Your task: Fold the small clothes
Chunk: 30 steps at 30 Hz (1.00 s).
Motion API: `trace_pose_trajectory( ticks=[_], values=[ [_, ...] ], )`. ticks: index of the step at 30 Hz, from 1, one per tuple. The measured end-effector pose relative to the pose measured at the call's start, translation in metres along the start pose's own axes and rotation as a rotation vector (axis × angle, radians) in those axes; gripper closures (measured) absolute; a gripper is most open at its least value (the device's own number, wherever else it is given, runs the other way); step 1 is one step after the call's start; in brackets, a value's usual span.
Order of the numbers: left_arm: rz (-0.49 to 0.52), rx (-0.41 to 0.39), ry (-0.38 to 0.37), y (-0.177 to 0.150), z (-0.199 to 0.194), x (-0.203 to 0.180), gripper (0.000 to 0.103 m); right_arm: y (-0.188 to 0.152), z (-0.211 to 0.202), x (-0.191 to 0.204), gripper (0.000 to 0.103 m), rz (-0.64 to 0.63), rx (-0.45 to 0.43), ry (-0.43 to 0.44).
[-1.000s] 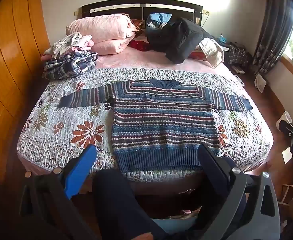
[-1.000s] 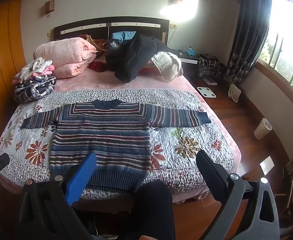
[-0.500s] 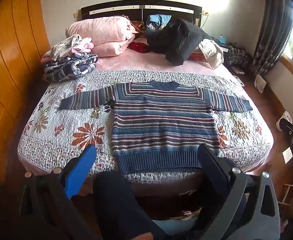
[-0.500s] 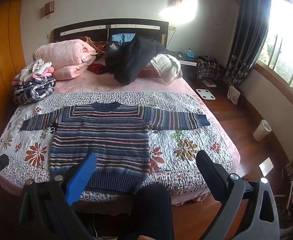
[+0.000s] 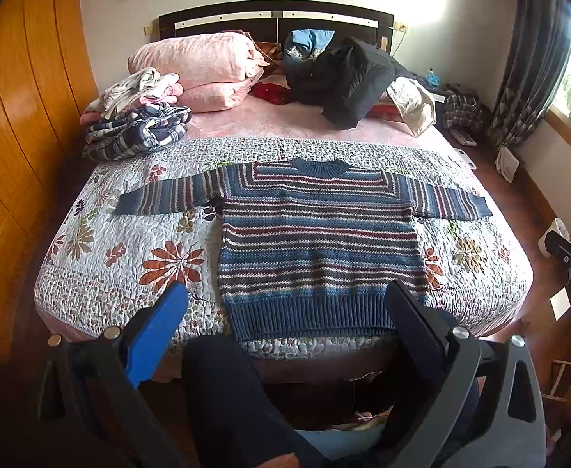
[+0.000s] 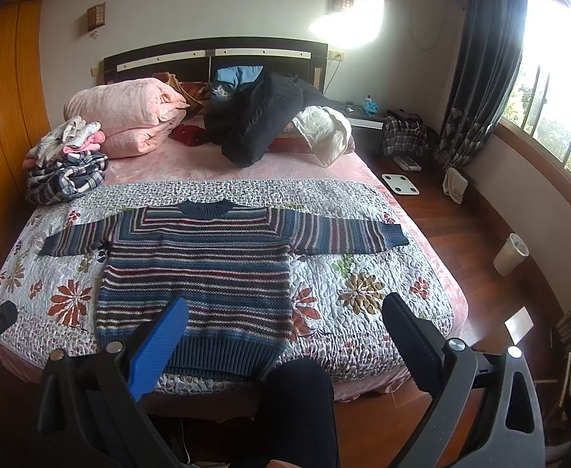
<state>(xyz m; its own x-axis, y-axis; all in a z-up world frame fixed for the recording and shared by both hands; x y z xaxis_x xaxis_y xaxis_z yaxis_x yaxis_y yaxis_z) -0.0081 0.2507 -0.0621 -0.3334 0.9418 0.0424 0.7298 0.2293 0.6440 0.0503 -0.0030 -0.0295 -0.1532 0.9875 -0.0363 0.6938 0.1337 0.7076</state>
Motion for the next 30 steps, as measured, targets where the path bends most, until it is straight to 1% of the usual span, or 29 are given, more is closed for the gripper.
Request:
trace_pose_trajectory(
  ticks=[18,30],
  values=[
    [-0.001,0.000,0.000,0.000,0.001,0.000,0.003,-0.002,0.001,-0.001,0.004,0.003,0.002,0.000],
    [-0.002,0.001,-0.002,-0.001,0.002,0.001,0.003,-0.011,0.006,0.001,0.004,0.004,0.003,0.000]
  ],
)
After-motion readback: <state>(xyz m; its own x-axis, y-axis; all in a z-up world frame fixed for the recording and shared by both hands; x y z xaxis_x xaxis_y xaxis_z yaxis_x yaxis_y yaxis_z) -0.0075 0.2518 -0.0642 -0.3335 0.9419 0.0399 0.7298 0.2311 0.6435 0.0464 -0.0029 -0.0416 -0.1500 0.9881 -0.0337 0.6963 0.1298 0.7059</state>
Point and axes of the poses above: each gripper's, at about its wrist camera, not at the fingertips, and z roughly the way its jaws point, x to its left, y to its top, the point moved 6 cm from there along z, roughly the way its jaws point, and after that the axes turned 5 degrees about y, right-handed, at the moved point
